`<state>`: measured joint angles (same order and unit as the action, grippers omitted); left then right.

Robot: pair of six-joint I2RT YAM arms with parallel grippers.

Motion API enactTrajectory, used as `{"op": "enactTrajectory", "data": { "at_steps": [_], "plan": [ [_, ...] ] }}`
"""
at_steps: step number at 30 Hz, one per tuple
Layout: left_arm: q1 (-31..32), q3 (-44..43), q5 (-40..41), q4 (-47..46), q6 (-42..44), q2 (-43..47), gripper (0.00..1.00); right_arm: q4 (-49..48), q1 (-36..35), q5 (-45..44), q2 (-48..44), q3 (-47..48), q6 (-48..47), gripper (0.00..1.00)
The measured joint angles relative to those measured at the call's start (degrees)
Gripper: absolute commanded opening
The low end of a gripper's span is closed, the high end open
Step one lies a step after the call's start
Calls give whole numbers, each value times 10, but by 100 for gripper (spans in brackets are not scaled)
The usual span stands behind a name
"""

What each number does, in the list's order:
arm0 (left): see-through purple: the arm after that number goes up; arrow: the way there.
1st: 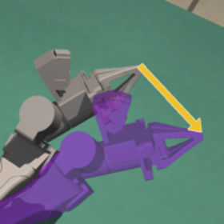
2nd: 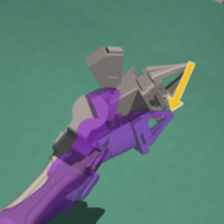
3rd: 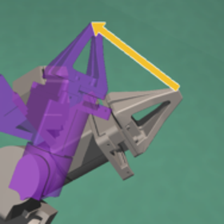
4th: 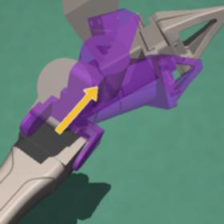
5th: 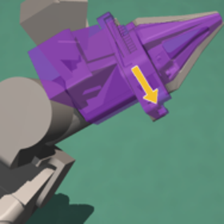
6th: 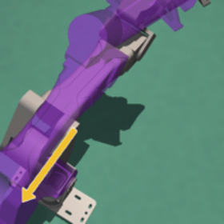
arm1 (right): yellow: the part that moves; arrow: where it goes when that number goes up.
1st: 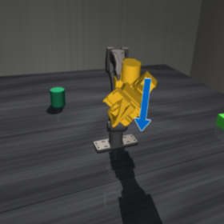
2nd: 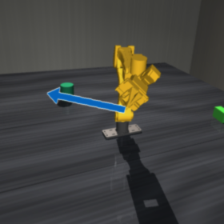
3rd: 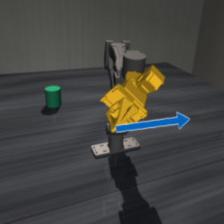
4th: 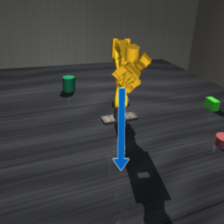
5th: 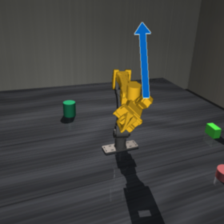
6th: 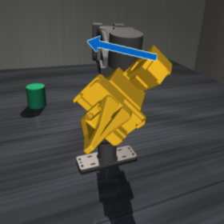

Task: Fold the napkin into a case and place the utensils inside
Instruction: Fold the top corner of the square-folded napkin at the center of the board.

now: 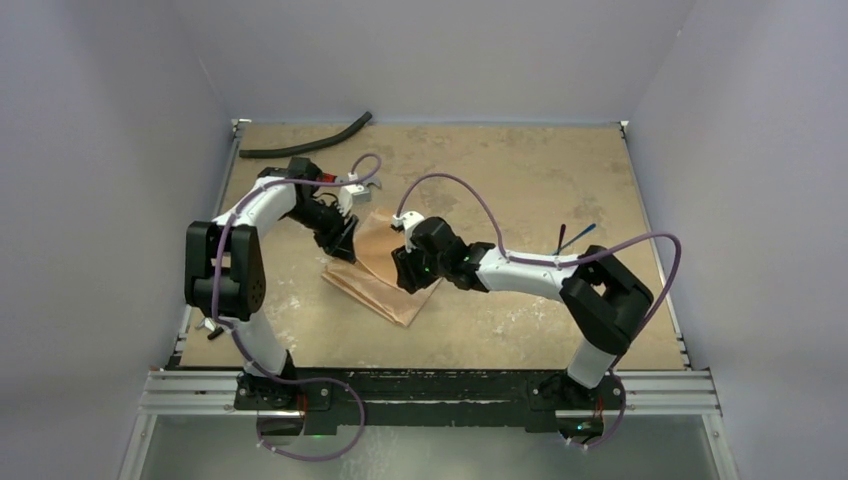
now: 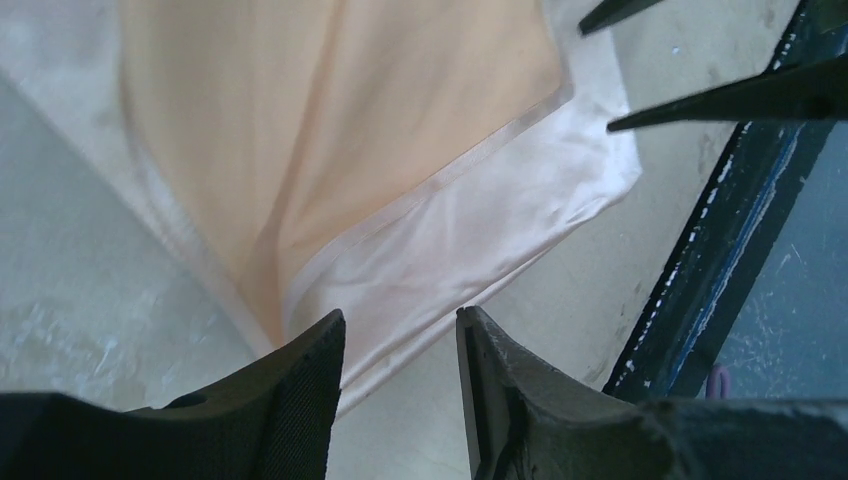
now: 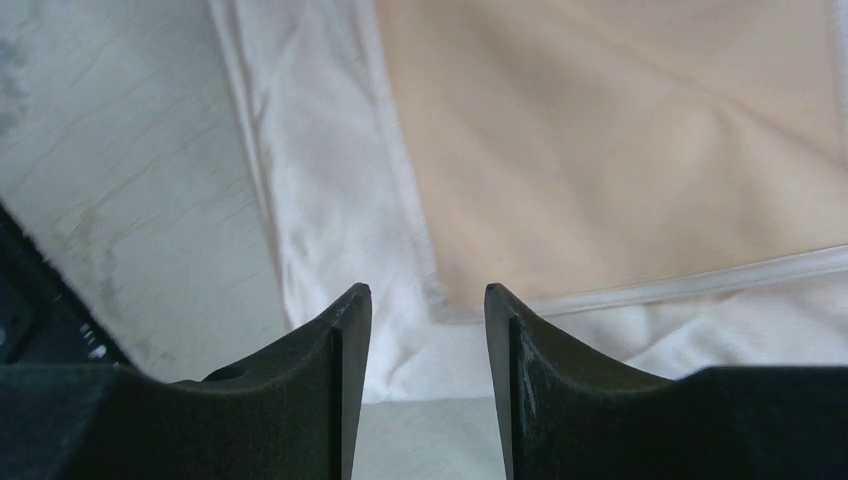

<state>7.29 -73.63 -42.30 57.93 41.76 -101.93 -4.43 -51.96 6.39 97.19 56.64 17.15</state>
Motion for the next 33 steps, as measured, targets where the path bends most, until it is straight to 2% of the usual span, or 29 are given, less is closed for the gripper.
{"op": "enactTrajectory", "data": {
  "at_steps": [5, 17, 24, 29, 33],
  "plan": [
    [-50, 7, 18, 2, 6, -9, 45, 12, -1, -57, 32, 44, -33, 49],
    [-98, 15, 21, 4, 9, -29, 45, 27, -34, -73, 63, 59, -66, 50],
    [-100, 15, 22, 4, 8, -30, 44, 40, -50, -104, 82, 62, -70, 50],
    [-105, 10, 23, 4, 8, -31, 44, 51, -57, -137, 97, 74, -69, 42],
    [-106, 7, 23, 4, 7, -31, 44, 54, -59, -149, 99, 74, -67, 27]
  ]
}}
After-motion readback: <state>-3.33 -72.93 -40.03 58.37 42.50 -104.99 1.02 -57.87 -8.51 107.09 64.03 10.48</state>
